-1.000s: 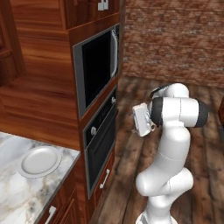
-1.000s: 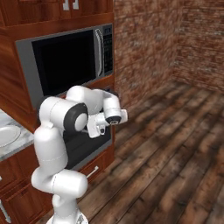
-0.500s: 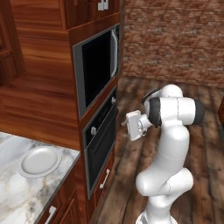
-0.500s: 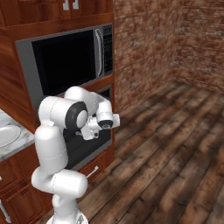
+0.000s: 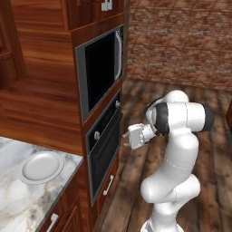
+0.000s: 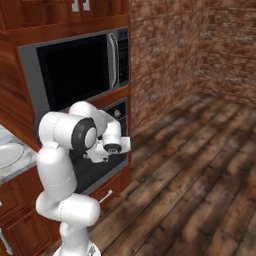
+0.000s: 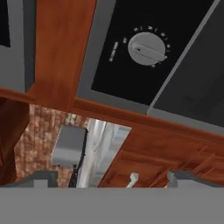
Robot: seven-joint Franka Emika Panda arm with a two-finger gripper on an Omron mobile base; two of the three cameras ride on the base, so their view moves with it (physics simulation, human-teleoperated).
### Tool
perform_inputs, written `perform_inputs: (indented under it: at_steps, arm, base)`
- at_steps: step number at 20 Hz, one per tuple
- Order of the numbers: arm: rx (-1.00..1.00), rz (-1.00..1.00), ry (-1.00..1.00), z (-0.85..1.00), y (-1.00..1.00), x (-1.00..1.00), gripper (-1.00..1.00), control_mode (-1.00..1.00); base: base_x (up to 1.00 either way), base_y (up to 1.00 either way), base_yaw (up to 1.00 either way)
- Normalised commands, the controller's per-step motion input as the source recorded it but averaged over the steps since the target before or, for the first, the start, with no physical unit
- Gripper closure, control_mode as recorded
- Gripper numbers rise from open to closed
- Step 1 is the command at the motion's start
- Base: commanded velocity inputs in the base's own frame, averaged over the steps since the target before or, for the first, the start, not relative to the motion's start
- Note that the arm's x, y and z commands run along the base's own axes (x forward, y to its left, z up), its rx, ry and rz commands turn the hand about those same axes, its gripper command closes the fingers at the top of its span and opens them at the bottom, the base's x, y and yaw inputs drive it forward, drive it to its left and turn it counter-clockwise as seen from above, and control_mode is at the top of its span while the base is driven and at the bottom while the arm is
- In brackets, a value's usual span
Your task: Take the baked cake out of the oven and place it on the plate for cooling. Then close the oven door.
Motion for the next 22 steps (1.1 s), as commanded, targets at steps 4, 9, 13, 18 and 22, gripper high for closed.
perform_inputs:
  at_steps: [4, 9, 13, 18, 22]
  arm:
    - [0.00, -0.21, -0.06, -0.27, 0.21, -0.13, -1.00, -1.00]
    - [0.00, -0.23, 0.00, -0.27, 0.24, -0.01, -1.00, -1.00]
    - [0.00, -0.25, 0.00, -0.26, 0.23, 0.01, -1.00, -1.00]
    - [0.00, -0.20, 0.00, -0.24, 0.07, 0.18, -1.00, -1.00]
    - [0.00, -0.14, 0.01, -0.26, 0.00, 0.35, -1.00, -1.00]
  base:
    - [0.00, 0.00, 0.00]
    - [0.00, 0.00, 0.00]
    - [0.00, 0.00, 0.00]
    - [0.00, 0.00, 0.00]
    - [0.00, 0.00, 0.00]
